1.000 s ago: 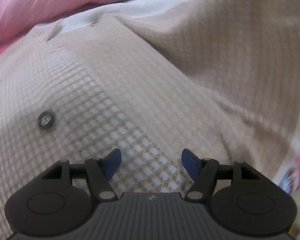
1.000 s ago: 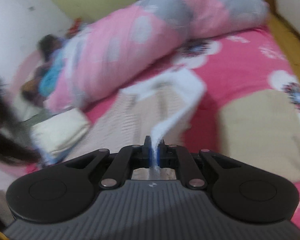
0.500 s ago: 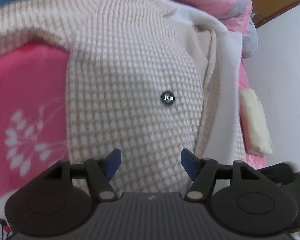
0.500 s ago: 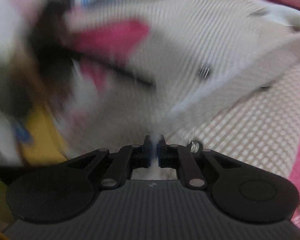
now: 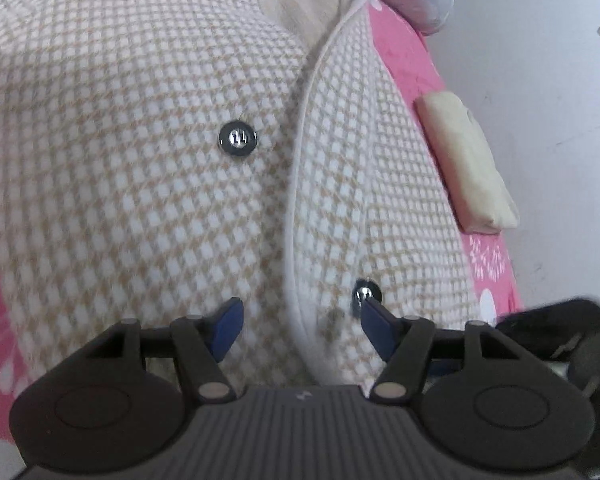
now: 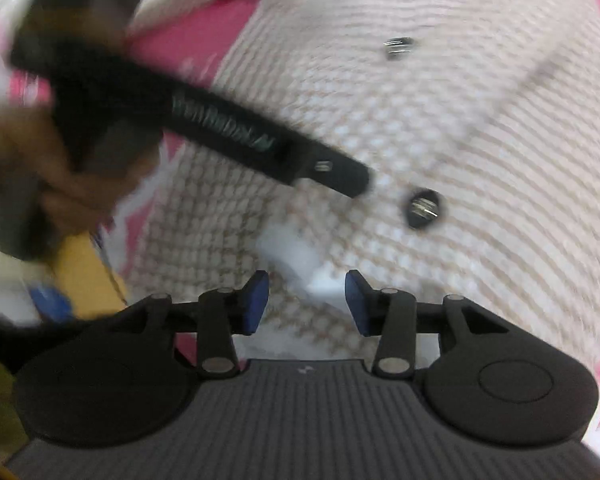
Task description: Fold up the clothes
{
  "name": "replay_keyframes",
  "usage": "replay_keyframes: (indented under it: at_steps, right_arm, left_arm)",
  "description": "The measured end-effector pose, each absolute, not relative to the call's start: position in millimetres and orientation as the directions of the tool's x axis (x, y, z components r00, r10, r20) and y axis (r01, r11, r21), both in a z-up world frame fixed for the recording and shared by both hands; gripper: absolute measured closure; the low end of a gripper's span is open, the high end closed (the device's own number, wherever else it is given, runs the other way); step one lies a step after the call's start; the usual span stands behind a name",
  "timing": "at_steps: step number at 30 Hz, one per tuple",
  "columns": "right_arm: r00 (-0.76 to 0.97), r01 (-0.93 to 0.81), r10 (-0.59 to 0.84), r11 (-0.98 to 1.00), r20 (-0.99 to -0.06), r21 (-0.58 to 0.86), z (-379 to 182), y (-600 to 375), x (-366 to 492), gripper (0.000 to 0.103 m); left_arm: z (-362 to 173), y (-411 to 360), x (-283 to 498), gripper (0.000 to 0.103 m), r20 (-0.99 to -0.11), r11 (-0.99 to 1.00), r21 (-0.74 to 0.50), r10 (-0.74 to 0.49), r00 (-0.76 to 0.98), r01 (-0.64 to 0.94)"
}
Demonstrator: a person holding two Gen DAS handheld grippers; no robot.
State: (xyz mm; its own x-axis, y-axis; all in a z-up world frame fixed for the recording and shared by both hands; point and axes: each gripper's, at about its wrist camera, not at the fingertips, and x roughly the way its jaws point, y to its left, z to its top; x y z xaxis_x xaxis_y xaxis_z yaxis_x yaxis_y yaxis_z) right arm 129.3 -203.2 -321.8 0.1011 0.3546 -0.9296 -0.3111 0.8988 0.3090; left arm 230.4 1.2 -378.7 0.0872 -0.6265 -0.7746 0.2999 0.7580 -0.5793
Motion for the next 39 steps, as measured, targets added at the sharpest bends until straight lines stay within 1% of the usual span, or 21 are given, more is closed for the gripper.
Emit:
replay_keyframes:
  at_steps: [3, 6, 7, 8, 10, 12, 13, 14, 16, 17, 20, 21, 22, 23, 24, 25, 28, 32, 35, 38, 39]
  right_arm:
    - [0.219, -0.113, 0.361, 0.932, -0.907, 0.343, -297.1, -268.3, 153.7, 0.058]
    - [0.386, 0.082, 0.355, 0.906, -0.851, 0.415, -280.4, -337.2, 209.0, 0.057]
    - [0.44, 0.137, 0.35, 0.884, -0.827, 0.447, -276.8, -358.5, 231.5, 0.056]
    - [0.49, 0.178, 0.354, 0.854, -0.797, 0.489, -275.6, -377.5, 257.2, 0.055]
    - [0.564, 0.218, 0.378, 0.79, -0.734, 0.574, -280.4, -406.3, 308.8, 0.047]
    - [0.606, 0.241, 0.391, 0.74, -0.693, 0.628, -290.7, -423.7, 356.6, 0.045]
    - [0.618, 0.253, 0.389, 0.724, -0.683, 0.642, -297.1, -428.7, 378.6, 0.044]
    - [0.63, 0.264, 0.388, 0.707, -0.673, 0.656, -303.6, -433.8, 400.7, 0.044]
    - [0.633, 0.299, 0.394, 0.669, -0.666, 0.68, -322.8, -442.2, 436.7, 0.043]
    - [0.62, 0.315, 0.413, 0.648, -0.667, 0.694, -335.8, -445.3, 456.8, 0.043]
    - [0.576, 0.332, 0.448, 0.637, -0.684, 0.696, -367.0, -436.7, 498.2, 0.042]
    - [0.568, 0.33, 0.444, 0.648, -0.693, 0.686, -375.1, -434.3, 507.9, 0.043]
    - [0.559, 0.328, 0.441, 0.66, -0.702, 0.676, -383.2, -431.9, 517.6, 0.05]
    - [0.574, 0.308, 0.421, 0.684, -0.702, 0.662, -381.5, -427.2, 523.9, 0.061]
    - [0.6, 0.277, 0.408, 0.701, -0.689, 0.657, -376.0, -422.1, 524.8, 0.093]
    - [0.626, 0.246, 0.396, 0.718, -0.672, 0.651, -370.1, -417.0, 525.2, 0.096]
    - [0.689, 0.117, 0.406, 0.755, -0.6, 0.645, -332.5, -408.0, 516.5, 0.097]
    - [0.728, -0.065, 0.454, 0.791, -0.513, 0.608, -265.7, -376.5, 489.4, 0.097]
    - [0.723, -0.208, 0.477, 0.84, -0.499, 0.501, -236.0, -331.7, 487.9, 0.097]
    - [0.691, -0.356, 0.467, 0.884, -0.551, 0.304, -237.3, -269.0, 493.3, 0.097]
    - [0.669, -0.388, 0.465, 0.884, -0.58, 0.261, -245.8, -249.7, 496.7, 0.097]
  left_arm:
    - [-380.7, -2.4, 236.8, 0.038, -0.777, 0.762, -0.576, -0.623, 0.094, 0.295]
    - [-381.6, -8.7, 239.2, 0.04, -0.786, 0.774, -0.557, -0.608, 0.109, 0.3]
    - [-381.2, -11.5, 239.1, 0.042, -0.791, 0.78, -0.547, -0.6, 0.117, 0.304]
    - [-380.4, -14.1, 238.8, 0.044, -0.798, 0.786, -0.534, -0.59, 0.124, 0.311]
    - [-379.8, -17.6, 237.4, 0.048, -0.807, 0.799, -0.516, -0.574, 0.139, 0.308]
    - [-379.6, -20.4, 235.8, 0.054, -0.814, 0.812, -0.502, -0.56, 0.153, 0.298]
    - [-379.4, -21.3, 235.4, 0.059, -0.817, 0.817, -0.498, -0.554, 0.16, 0.29]
    - [-380.3, -23.2, 234.0, 0.067, -0.819, 0.823, -0.494, -0.549, 0.17, 0.279]
    - [-383.7, -25.7, 231.4, 0.079, -0.82, 0.833, -0.492, -0.541, 0.186, 0.252]
    - [-385.1, -26.3, 231.0, 0.084, -0.822, 0.838, -0.489, -0.536, 0.195, 0.24]
    - [-384.3, -32.1, 227.5, 0.094, -0.817, 0.843, -0.49, -0.532, 0.221, 0.221]
    - [-383.0, -33.9, 225.3, 0.096, -0.815, 0.845, -0.493, -0.532, 0.228, 0.207]
    - [-381.0, -34.6, 222.8, 0.098, -0.809, 0.841, -0.505, -0.539, 0.234, 0.194]
    - [-377.6, -34.6, 220.5, 0.098, -0.799, 0.833, -0.521, -0.553, 0.237, 0.186]
    - [-371.8, -33.8, 217.8, 0.098, -0.782, 0.818, -0.546, -0.576, 0.238, 0.181]
    - [-364.9, -34.1, 214.2, 0.099, -0.757, 0.792, -0.582, -0.61, 0.234, 0.184]
    - [-345.0, -41.0, 199.6, 0.099, -0.662, 0.693, -0.688, -0.721, 0.203, 0.218]
    - [-331.7, -46.6, 188.1, 0.099, -0.562, 0.582, -0.786, -0.813, 0.151, 0.208]
    - [-331.9, -30.5, 177.7, 0.099, -0.535, 0.553, -0.82, -0.832, 0.148, 0.147]
    - [-347.6, -15.9, 174.0, 0.099, -0.549, 0.564, -0.824, -0.817, 0.176, 0.049]
    - [-353.8, -11.2, 172.9, 0.099, -0.555, 0.567, -0.823, -0.81, 0.187, 0.013]
